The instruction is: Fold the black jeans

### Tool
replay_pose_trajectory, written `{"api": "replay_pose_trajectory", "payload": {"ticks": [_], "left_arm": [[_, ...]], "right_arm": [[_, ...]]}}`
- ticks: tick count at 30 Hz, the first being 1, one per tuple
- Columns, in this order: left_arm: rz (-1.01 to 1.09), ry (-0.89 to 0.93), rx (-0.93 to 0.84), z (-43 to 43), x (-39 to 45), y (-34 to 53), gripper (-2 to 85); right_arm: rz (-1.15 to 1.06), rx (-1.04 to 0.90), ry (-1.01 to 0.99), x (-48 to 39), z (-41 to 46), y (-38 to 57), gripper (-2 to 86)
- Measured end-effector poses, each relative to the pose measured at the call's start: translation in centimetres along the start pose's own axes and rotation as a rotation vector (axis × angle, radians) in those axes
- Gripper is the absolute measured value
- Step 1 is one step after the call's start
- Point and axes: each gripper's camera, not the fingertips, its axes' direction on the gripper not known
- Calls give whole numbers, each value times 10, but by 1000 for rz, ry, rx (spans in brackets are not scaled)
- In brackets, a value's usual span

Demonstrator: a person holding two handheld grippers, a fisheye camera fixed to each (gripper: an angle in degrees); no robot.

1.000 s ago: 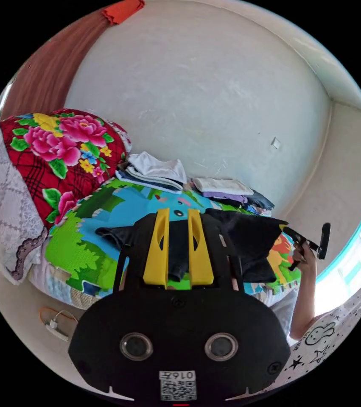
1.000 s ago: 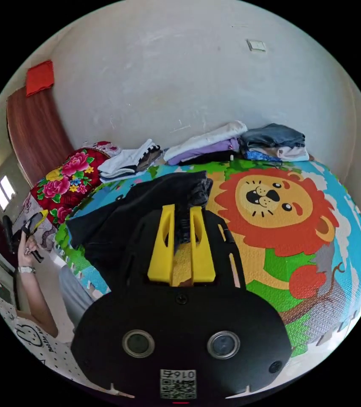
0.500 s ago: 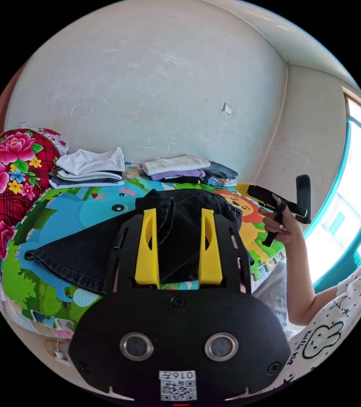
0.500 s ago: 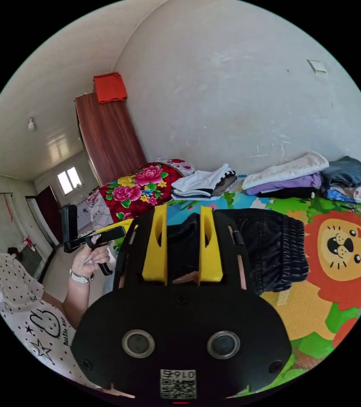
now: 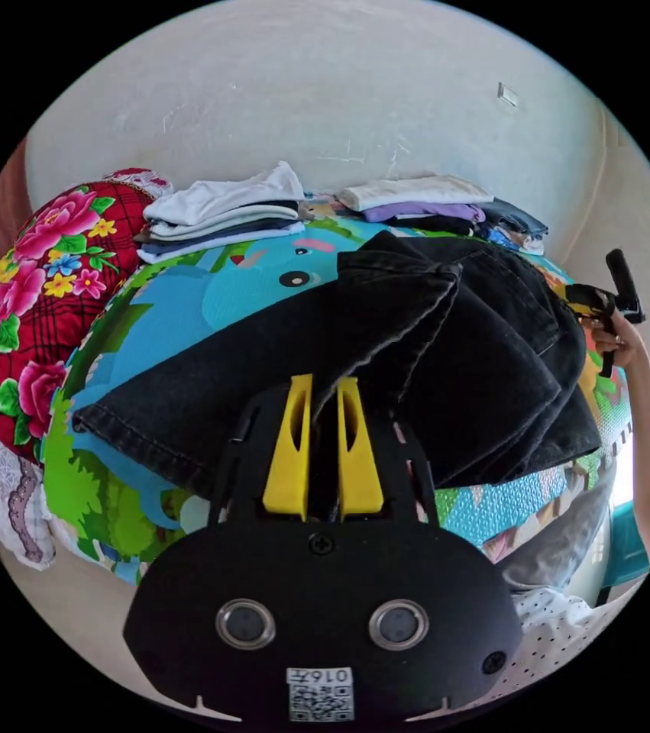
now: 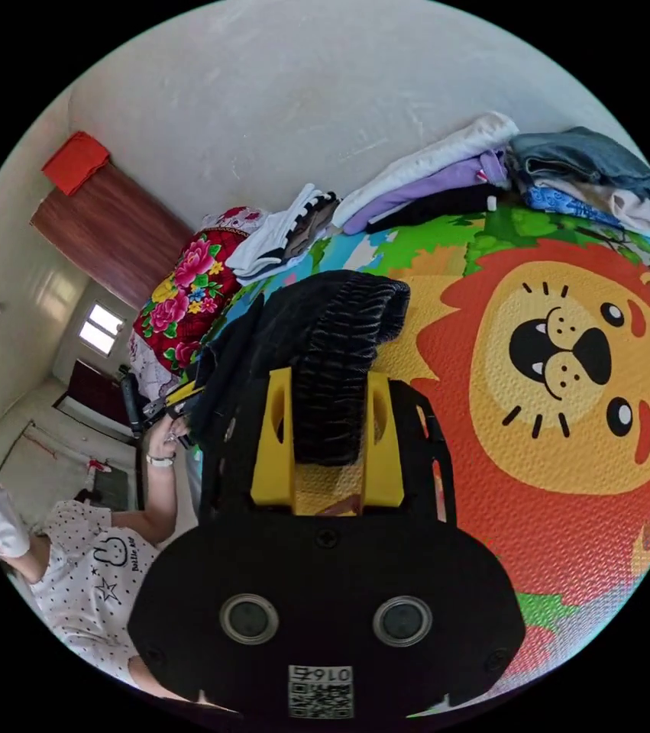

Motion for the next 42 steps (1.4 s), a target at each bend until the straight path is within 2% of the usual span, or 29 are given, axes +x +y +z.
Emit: {"api": "replay_pose_trajectory", "payload": {"ticks": [3, 6, 10, 13, 14, 16, 19, 22, 24, 26, 30, 32, 35, 38, 41, 42], "left_arm": [[30, 78, 46, -8, -27, 6, -4], [17, 135, 132, -32, -69, 1, -8], [57, 56, 177, -62, -109, -30, -9], [-25, 82, 181, -79, -149, -75, -10], [-42, 68, 210, -88, -160, -94, -10], [-55, -73, 307, -119, -167, -116, -10], [-88, -178, 512, -194, -173, -130, -10], [-128, -270, 621, -252, -188, -119, -10], [-134, -368, 669, -276, -201, -99, -10], [-151, -390, 682, -282, -217, -81, -10], [-173, -198, 608, -260, -258, -40, -10], [-152, -127, 639, -252, -263, -12, -10], [-87, -130, 679, -253, -255, 38, -10], [-112, -169, 798, -282, -253, 77, -10], [-123, -362, 896, -320, -245, 82, -10], [-84, -418, 835, -328, -244, 63, -10]], "right_arm": [[-99, 40, 6, -6, -29, -1, 93], [-192, 109, -142, -17, -73, -7, 49], [-276, 199, -140, -41, -122, -32, 28], [-280, 318, -158, -55, -168, -64, 21], [-275, 350, -140, -61, -187, -81, 19], [-279, 407, -99, -75, -220, -102, 18], [-306, 581, -8, -107, -291, -113, 16], [-397, 727, 158, -132, -359, -92, 15], [-370, 759, 241, -131, -390, -76, 15], [-333, 814, 339, -117, -424, -48, 15], [-198, 762, 344, -76, -461, -13, 15], [-227, 671, 380, -59, -467, 17, 15], [-344, 646, 269, -57, -464, 76, 15], [-379, 700, 168, -63, -470, 130, 16], [-418, 790, 105, -74, -492, 162, 18], [-429, 809, 103, -77, -497, 165, 18]]}}
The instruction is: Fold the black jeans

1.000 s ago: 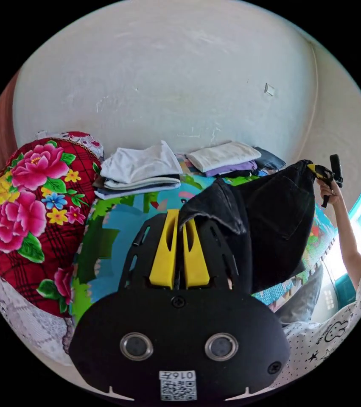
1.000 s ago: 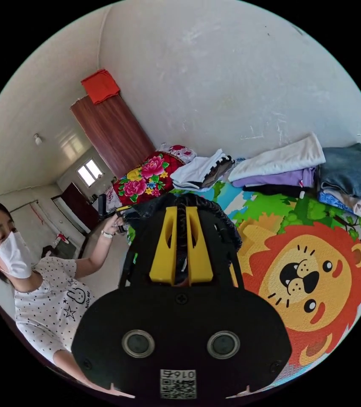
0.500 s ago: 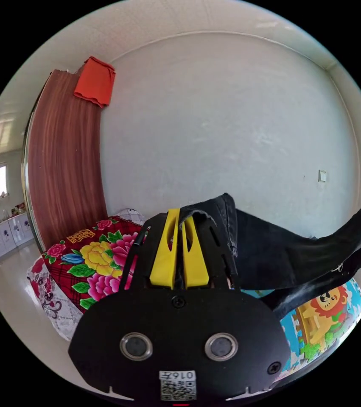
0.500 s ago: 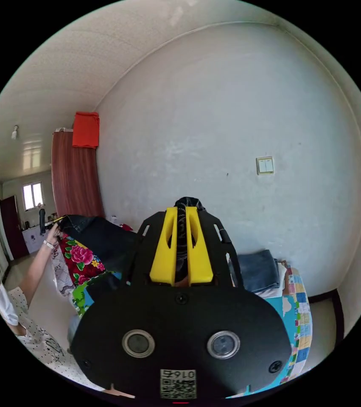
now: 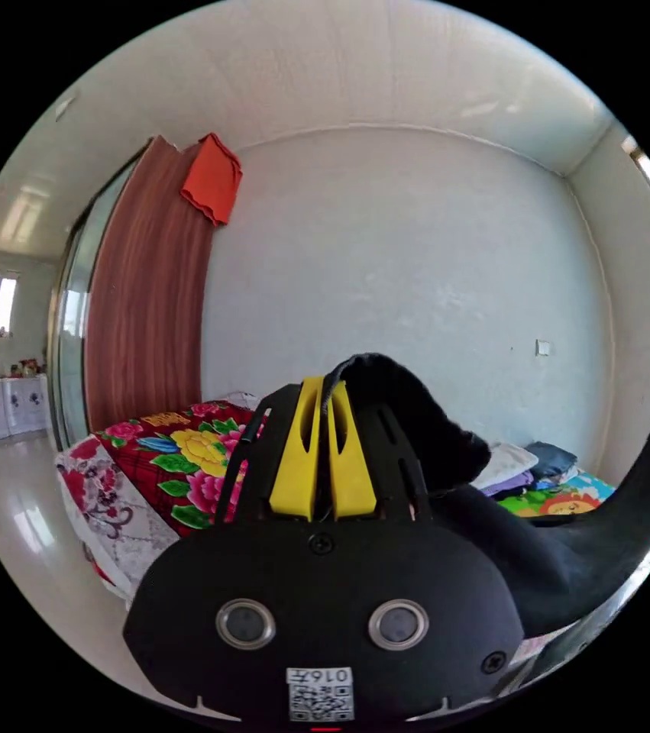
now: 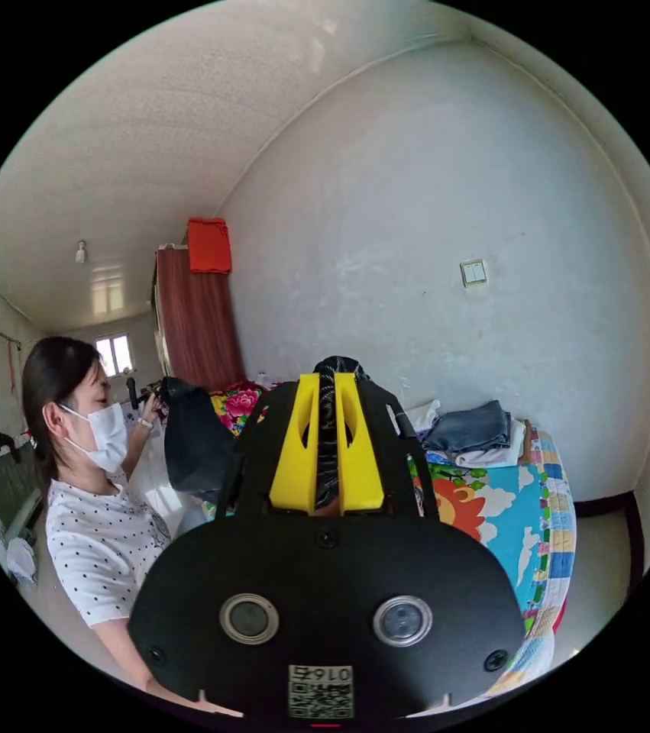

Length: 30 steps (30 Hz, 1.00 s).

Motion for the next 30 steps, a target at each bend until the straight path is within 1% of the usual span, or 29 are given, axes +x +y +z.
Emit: {"api": "replay_pose_trajectory", "payload": {"ticks": [1, 3, 4, 5, 6, 7, 8, 9, 11, 13, 14, 15, 16, 17, 18, 19, 21, 23, 25, 26, 27, 28, 29, 30], "left_arm": [[17, 5, -52, 10, 1, -10, -10], [27, 90, -230, 66, 11, -37, -9], [27, 99, -264, 84, 16, -41, -9], [27, 83, -333, 124, 31, -44, -9], [55, 61, -413, 167, 50, -44, -9], [68, 54, -451, 191, 61, -42, -9], [67, 43, -527, 237, 82, -36, -8], [75, 42, -586, 279, 107, -28, -8], [81, 50, -648, 332, 147, -15, -5], [40, 125, -686, 372, 186, -1, 3], [21, 193, -740, 395, 211, 11, 22], [48, 241, -818, 414, 237, 23, 55], [73, 257, -851, 422, 250, 29, 66], [128, 285, -879, 431, 273, 39, 88], [183, 307, -866, 432, 290, 45, 92], [197, 314, -853, 430, 296, 47, 94], [211, 369, -751, 413, 303, 46, 84], [184, 382, -657, 396, 296, 41, 75], [172, 342, -574, 384, 282, 30, 69], [177, 283, -541, 380, 271, 18, 65], [177, 223, -529, 380, 261, 5, 65], [169, 196, -529, 380, 256, -2, 65], [164, 182, -548, 381, 249, -17, 69], [175, 223, -592, 383, 247, -29, 74]], "right_arm": [[-12, 15, 18, -3, -5, -7, 19], [50, -43, 104, 2, 3, -19, 19], [64, -107, 166, 8, 20, -24, 20], [91, -183, 219, 18, 43, -27, 20], [105, -220, 236, 25, 55, -27, 20], [141, -286, 272, 43, 84, -26, 21], [176, -340, 318, 64, 114, -22, 23], [194, -367, 347, 75, 128, -20, 24], [277, -433, 495, 123, 182, -9, 30], [366, -434, 597, 156, 209, 2, 39], [414, -429, 652, 172, 224, 13, 49], [445, -426, 674, 179, 230, 18, 54], [487, -483, 660, 188, 241, 28, 65], [482, -515, 633, 189, 250, 37, 72], [464, -521, 625, 188, 253, 41, 75], [422, -521, 614, 181, 256, 48, 87], [336, -523, 582, 165, 255, 57, 110], [221, -531, 520, 136, 248, 71, 146], [121, -536, 499, 110, 242, 86, 163], [30, -542, 510, 91, 239, 97, 166], [-15, -549, 529, 82, 239, 103, 167], [-89, -560, 595, 64, 240, 117, 164], [-168, -571, 665, 46, 244, 131, 158], [-207, -591, 684, 37, 247, 138, 154]]}}
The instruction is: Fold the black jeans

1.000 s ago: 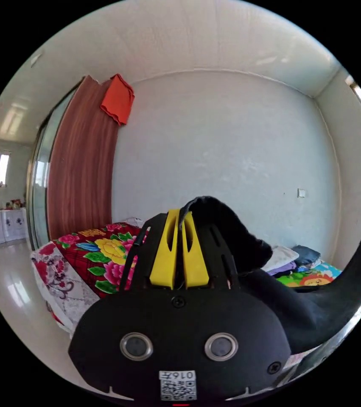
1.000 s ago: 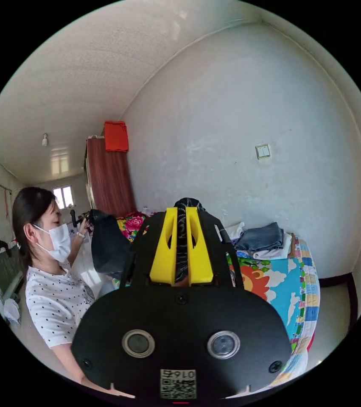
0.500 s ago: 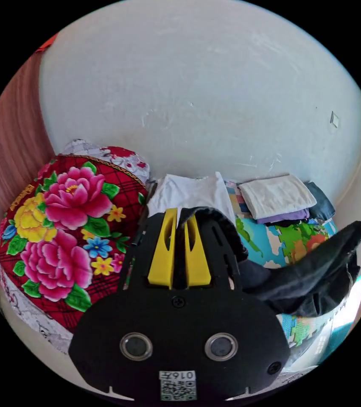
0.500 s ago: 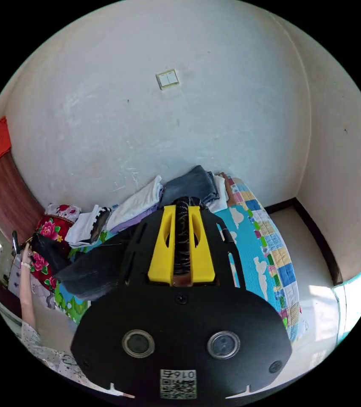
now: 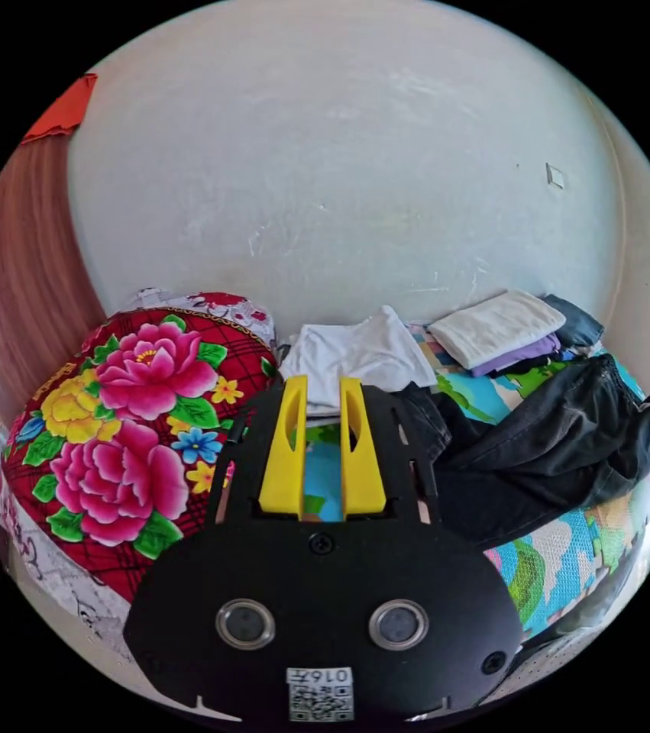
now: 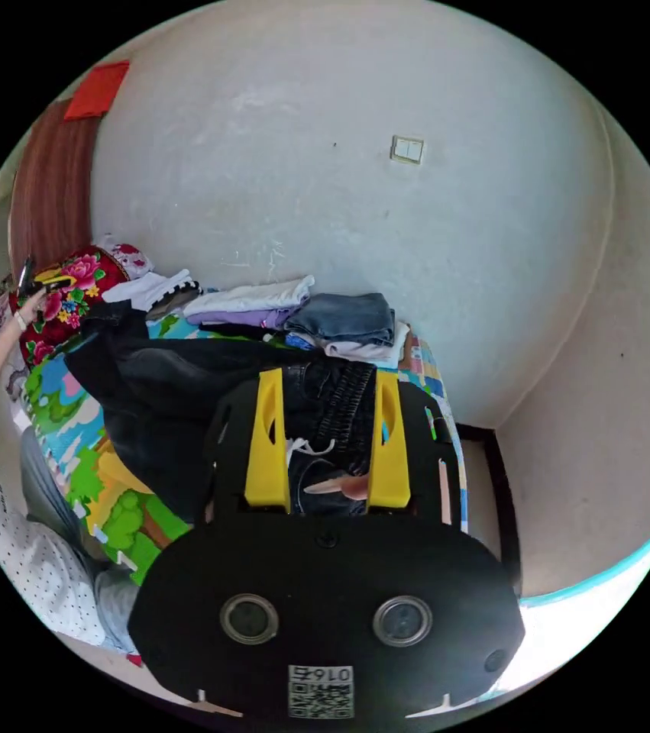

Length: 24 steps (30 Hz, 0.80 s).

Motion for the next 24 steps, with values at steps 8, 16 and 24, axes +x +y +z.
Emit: {"api": "replay_pose_trajectory", "payload": {"ticks": [8, 16, 24], "left_arm": [[351, 524, -236, 31, 140, 21, 89], [422, 575, -296, 81, 306, 19, 102], [497, 549, -287, 74, 390, 3, 64]], "right_arm": [[-148, -162, -238, -163, 28, 28, 155], [-240, -188, -403, -338, 59, 4, 166], [-300, -326, -298, -464, 114, -34, 158]]}}
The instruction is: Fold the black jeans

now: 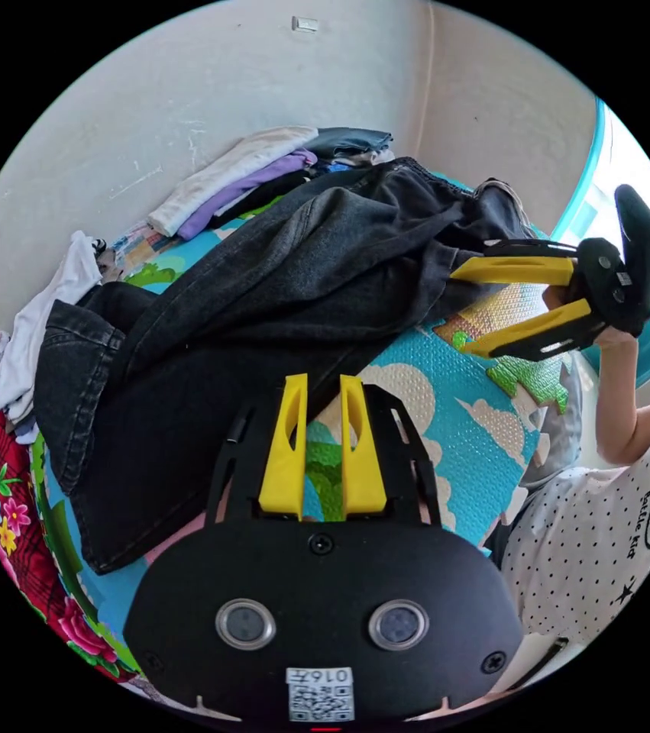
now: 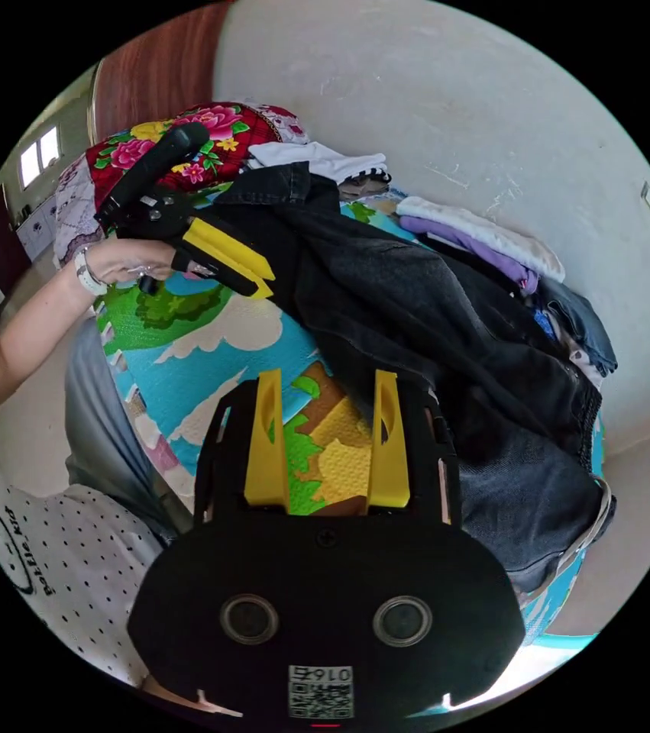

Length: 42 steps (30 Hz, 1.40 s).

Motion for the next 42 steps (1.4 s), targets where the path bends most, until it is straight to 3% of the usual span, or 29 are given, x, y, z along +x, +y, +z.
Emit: {"api": "replay_pose_trajectory", "payload": {"ticks": [2, 4, 10, 17, 19, 23, 27, 30, 34, 39, 42], "left_arm": [[-18, 20, -3, -1, 3, -7, 49], [-41, 38, -22, -3, 8, -14, 20], [76, 23, -130, -38, 73, -2, -8], [163, 147, -9, -108, 181, 69, -9], [105, 148, -1, -104, 195, 83, -9], [-273, -3, 158, -134, 184, 137, -7], [-668, -339, 144, -167, 158, 203, 21], [-838, -445, 124, -168, 142, 235, 79], [-857, -235, 79, -139, 133, 250, 94], [-785, -401, 94, -124, 183, 263, 60], [-769, -438, 92, -132, 211, 279, 53]], "right_arm": [[33, -86, 148, -14, 27, -24, 122], [36, -114, 174, -22, 36, -35, 82], [187, 107, 53, -13, -8, -25, 26], [301, 226, 156, -2, -32, -36, 23], [295, 190, 152, -1, -15, -57, 28], [322, -22, 226, -10, 25, -86, 62], [368, 249, 73, -32, -18, -63, 79], [217, 453, -79, -63, -47, -64, 115], [5, 411, -270, -117, -41, -102, 179], [-211, 173, -323, -199, 17, -158, 181], [-205, 119, -209, -238, 46, -201, 185]]}}
